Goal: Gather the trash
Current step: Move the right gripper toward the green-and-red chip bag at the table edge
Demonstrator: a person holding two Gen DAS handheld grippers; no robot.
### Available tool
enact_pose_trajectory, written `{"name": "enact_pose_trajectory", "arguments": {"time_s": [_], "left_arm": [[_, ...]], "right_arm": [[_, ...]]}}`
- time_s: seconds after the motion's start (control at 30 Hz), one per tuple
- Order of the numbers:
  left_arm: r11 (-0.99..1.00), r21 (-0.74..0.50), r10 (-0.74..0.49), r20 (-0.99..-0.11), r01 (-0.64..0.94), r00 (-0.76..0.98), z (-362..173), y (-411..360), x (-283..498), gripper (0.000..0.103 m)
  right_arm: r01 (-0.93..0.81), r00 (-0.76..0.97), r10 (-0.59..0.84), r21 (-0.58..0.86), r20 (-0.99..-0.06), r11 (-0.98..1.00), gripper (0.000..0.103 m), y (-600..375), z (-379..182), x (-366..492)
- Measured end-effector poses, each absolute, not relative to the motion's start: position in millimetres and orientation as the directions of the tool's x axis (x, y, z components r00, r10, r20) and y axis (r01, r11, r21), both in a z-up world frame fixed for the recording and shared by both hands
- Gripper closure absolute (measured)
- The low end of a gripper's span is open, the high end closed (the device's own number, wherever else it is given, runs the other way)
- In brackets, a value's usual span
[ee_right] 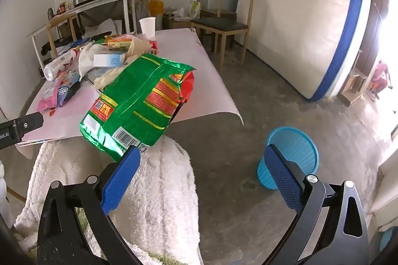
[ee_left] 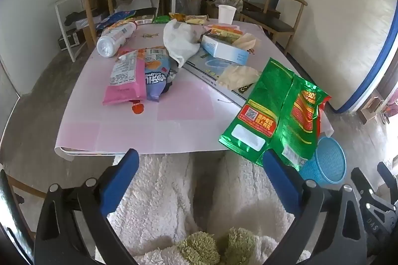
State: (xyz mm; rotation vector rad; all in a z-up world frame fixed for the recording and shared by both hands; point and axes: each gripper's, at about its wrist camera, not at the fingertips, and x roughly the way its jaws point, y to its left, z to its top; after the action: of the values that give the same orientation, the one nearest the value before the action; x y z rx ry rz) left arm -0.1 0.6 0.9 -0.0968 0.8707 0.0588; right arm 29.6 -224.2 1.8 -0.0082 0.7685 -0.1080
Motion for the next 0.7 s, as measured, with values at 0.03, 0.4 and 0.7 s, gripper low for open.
{"name": "enact_pose_trajectory", "arguments": {"time_s": [0.03, 0.4, 0.7], "left_arm": [[0.993, -0.061, 0.016, -0.764, -0.097, 0.645, 1, 1, 0, 0.006], [0.986, -0.087, 0.023, -0.774, -0.142, 0.633, 0, 19, 3, 0.006], [0.984, -0.085, 0.031, -0.777, -0.154, 0.628, -1, 22, 5, 0.006]], "right_arm": [[0.095, 0.713, -0.102, -0.048, -0.694, 0.994, 0.008, -224, 1, 30], [0.089, 0.719, -0.101, -0.053, -0.687, 0.995, 0.008, -230, 4, 37], [0.08, 0.717, -0.096, -0.055, -0.691, 0.995, 0.008, -224, 3, 37]]}}
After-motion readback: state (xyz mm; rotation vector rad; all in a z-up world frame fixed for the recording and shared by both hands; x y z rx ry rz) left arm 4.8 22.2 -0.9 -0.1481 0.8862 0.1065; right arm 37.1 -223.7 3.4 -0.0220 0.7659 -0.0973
